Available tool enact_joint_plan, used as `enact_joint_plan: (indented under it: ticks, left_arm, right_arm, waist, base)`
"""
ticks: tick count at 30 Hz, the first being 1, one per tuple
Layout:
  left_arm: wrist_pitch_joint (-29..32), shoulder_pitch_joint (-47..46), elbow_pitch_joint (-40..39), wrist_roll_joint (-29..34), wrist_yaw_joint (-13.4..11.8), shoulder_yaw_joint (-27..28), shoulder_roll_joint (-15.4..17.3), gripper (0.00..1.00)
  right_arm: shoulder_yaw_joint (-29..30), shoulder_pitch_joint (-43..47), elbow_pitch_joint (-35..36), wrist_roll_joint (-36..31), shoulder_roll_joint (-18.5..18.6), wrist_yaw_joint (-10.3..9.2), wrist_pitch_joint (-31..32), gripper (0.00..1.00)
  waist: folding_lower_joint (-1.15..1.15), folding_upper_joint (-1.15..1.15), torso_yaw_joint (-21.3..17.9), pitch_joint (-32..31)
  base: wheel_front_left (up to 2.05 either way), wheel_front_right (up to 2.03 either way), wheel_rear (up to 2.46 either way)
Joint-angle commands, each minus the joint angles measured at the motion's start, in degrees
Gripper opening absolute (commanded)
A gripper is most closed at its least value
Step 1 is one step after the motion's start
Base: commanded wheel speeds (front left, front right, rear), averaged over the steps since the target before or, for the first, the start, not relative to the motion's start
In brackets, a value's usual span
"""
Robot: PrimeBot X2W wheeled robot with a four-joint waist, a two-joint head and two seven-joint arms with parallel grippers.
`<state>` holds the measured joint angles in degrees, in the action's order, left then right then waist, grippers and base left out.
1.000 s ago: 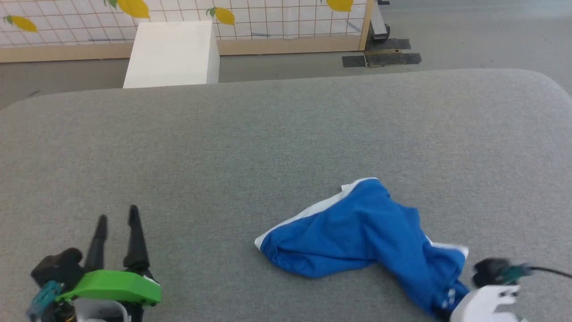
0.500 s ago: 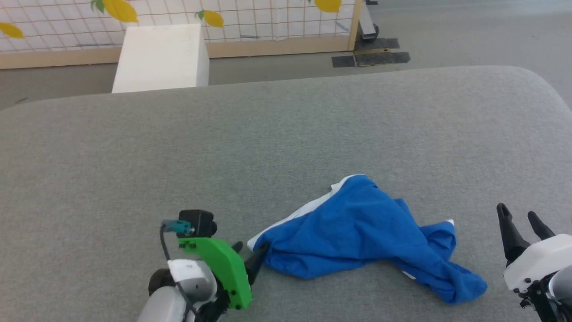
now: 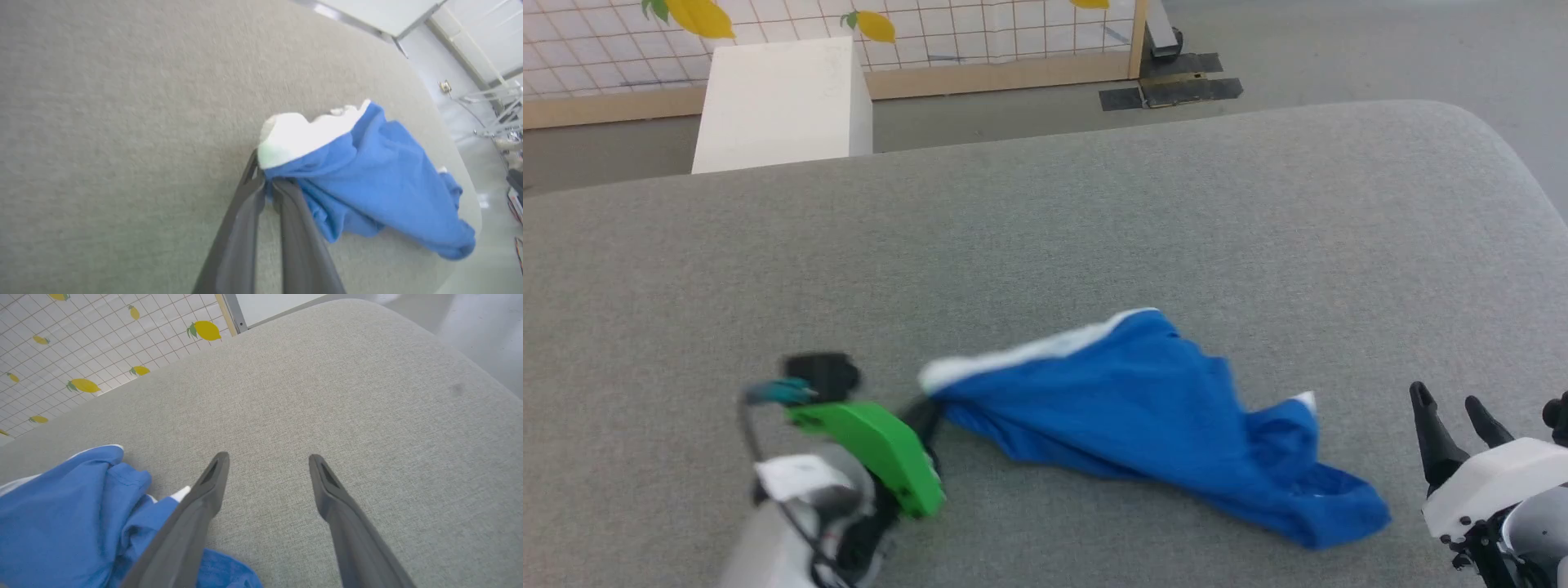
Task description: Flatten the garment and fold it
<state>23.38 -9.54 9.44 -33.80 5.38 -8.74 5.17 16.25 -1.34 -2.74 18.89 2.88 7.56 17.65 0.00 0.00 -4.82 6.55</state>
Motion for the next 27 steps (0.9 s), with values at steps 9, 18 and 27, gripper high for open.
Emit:
enact_joint_plan:
  ticks: [9, 18, 27]
  left_arm:
    - [-0.6, 5.0, -7.4, -0.4, -10.6, 13.8, 6.9, 0.00]
    - [-0.7, 10.6, -2.6, -4.3, -12.2, 17.5, 4.9, 1.00]
    - [-29.6, 7.0, -5.8, 6.4, -3.8, 16.5, 7.2, 1.00]
  right_arm:
    - [-1.1, -1.7, -0.9, -1.2, 0.0, -0.08, -0.2, 1.00]
    - [-4.8, -3.3, -0.7, -2.4, 0.0, -0.08, 0.9, 1.00]
    - [-20.9, -12.1, -3.8, -3.6, 0.0, -0.08, 6.3, 1.00]
  waist:
    - [0.00, 0.00, 2.4, -1.3]
    - [0.00, 0.00, 5.4, -0.6]
    - [0.00, 0.00, 8.0, 0.3]
  base:
    - [0.00, 0.00, 0.00]
    - [0.00, 0.00, 0.00]
    - [0.00, 0.00, 0.00]
